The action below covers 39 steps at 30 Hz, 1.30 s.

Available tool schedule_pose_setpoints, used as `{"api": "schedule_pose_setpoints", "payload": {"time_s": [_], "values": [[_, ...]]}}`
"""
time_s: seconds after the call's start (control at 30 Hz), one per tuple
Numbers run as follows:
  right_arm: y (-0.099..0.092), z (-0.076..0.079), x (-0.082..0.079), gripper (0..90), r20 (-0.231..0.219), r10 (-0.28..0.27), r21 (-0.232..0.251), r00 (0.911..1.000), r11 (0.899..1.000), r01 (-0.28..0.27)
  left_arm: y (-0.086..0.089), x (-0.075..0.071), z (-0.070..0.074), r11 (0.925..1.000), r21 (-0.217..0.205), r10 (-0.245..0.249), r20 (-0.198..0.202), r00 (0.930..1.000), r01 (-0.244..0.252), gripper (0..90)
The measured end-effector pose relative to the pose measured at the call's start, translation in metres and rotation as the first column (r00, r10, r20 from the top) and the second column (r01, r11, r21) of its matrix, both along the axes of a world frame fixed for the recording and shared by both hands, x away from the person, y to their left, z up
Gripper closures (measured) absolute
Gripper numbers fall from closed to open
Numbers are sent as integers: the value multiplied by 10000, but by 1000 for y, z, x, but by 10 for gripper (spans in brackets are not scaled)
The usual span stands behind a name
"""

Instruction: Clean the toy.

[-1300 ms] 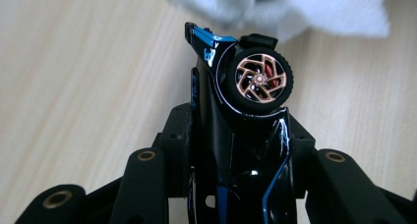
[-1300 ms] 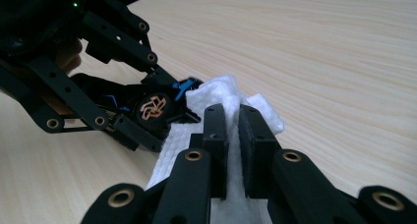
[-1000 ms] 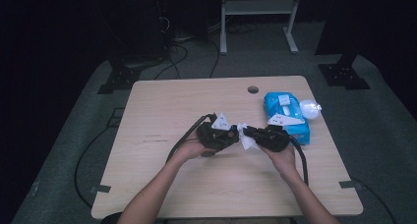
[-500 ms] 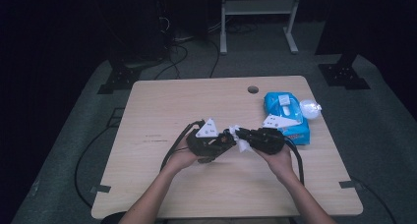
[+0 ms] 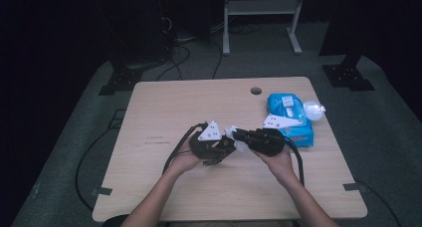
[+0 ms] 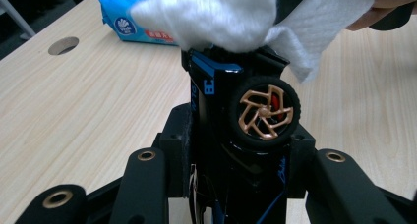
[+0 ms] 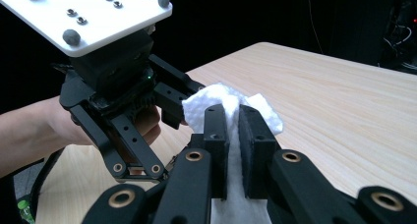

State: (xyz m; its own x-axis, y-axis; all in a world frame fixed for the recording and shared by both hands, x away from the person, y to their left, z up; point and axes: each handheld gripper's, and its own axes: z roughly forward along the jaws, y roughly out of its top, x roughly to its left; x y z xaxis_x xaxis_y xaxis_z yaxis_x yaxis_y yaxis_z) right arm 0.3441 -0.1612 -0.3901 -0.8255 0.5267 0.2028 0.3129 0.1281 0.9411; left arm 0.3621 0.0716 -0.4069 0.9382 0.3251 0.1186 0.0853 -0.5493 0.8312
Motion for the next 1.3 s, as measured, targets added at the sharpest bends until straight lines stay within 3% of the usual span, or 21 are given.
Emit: {"api": "schedule_pose_setpoints", "payload": {"time_s": [0.2,0.3,0.43,0.5,0.9,1.13,1.3], "values": [[-10,-7,5,824,-334,-535,-166,9980,9985,529,2,1,0,10000,9,40,-40,10000,-40,571],[-4,-3,2,824,-294,-308,-164,9991,9994,303,-1,0,-1,9999,120,36,61,10000,-37,571],[6,6,-4,823,7,17,-224,10000,9997,-17,2,1,-1,9999,-101,16,-78,10000,-17,571],[4,6,-2,823,-4,-90,-188,10000,9998,90,5,1,2,9998,-181,37,-27,10000,-37,572],[-16,-17,13,822,-844,-835,-277,9929,9963,814,12,5,3,9988,-452,172,-129,9998,-178,572],[-17,-20,16,822,-1042,-781,-81,9915,9969,777,12,4,4,9989,-447,146,-107,9998,-151,572],[-17,-12,12,822,-882,-536,232,9947,9982,558,11,4,2,9989,-444,115,-139,9998,-121,572]]}}
